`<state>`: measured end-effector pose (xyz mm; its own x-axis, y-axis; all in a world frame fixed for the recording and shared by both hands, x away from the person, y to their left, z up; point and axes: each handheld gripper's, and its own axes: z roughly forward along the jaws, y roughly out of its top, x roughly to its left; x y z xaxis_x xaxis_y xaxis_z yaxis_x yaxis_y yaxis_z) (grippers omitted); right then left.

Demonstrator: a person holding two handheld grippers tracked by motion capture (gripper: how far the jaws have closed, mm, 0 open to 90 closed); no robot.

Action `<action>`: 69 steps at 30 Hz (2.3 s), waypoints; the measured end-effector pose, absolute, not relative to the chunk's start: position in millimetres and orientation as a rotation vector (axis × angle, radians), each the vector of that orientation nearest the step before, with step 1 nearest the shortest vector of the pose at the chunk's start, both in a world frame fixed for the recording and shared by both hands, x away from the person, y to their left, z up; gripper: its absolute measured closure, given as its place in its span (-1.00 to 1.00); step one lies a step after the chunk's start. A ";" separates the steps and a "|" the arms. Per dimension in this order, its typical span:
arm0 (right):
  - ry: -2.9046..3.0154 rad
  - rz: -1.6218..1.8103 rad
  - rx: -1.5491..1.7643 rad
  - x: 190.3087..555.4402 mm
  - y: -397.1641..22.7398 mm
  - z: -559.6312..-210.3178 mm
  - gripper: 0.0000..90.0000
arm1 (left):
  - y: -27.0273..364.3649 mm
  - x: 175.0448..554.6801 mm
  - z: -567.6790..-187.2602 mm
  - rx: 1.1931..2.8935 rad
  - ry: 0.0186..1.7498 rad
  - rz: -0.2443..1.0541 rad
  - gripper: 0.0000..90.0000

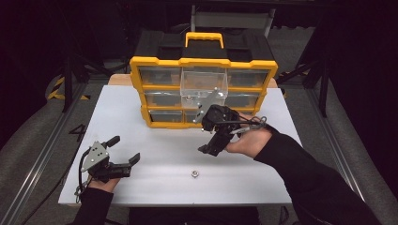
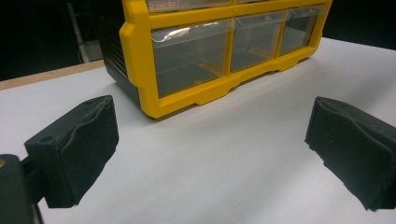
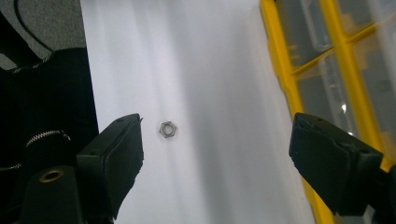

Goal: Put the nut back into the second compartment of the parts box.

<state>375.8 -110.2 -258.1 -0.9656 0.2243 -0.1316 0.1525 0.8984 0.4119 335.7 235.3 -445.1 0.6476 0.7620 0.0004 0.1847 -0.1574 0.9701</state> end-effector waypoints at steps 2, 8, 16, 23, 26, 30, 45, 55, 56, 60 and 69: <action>2.905 0.587 0.285 376.1 -109.4 -268.9 -0.61 | 234.7 335.4 -445.2 1.687 0.786 0.607 -0.93; 2.952 0.529 0.297 378.0 -103.8 -303.4 -0.62 | 234.6 335.5 -445.2 1.689 0.783 0.610 -0.93; 2.986 0.479 0.299 379.5 -95.4 -336.5 -0.63 | 235.1 335.5 -445.1 1.688 0.783 0.607 -0.93; 3.000 0.449 0.308 377.9 -89.7 -355.5 -0.63 | 235.6 335.6 -444.9 1.690 0.783 0.609 -0.93; 3.014 0.442 0.308 378.3 -87.3 -373.5 -0.63 | 235.5 335.7 -445.1 1.688 0.783 0.609 -0.93; 3.032 0.445 0.326 377.1 -85.9 -383.1 -0.63 | 235.4 335.8 -445.3 1.685 0.783 0.607 -0.93; 3.088 0.334 0.305 374.4 -74.6 -418.9 0.00 | 235.5 335.7 -445.2 1.688 0.783 0.608 -0.93; 3.070 0.264 0.265 374.7 -64.8 -420.3 0.55 | 235.8 335.2 -444.8 1.688 0.781 0.609 -0.93; 3.064 0.244 0.255 374.3 -64.7 -419.7 0.55 | 235.8 335.1 -444.8 1.688 0.780 0.608 -0.93; 3.075 0.237 0.252 374.2 -67.2 -416.3 0.55 | 235.9 335.4 -445.0 1.686 0.783 0.610 -0.93; 3.067 0.236 0.215 370.4 -78.0 -379.5 0.55 | 235.2 335.3 -444.9 1.689 0.781 0.607 -0.92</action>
<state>370.4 -78.0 -379.5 -0.9887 0.1428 -0.0467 0.1340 0.9786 0.1559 335.3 235.2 -444.9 0.6483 0.7614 -0.0014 0.1870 -0.1575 0.9697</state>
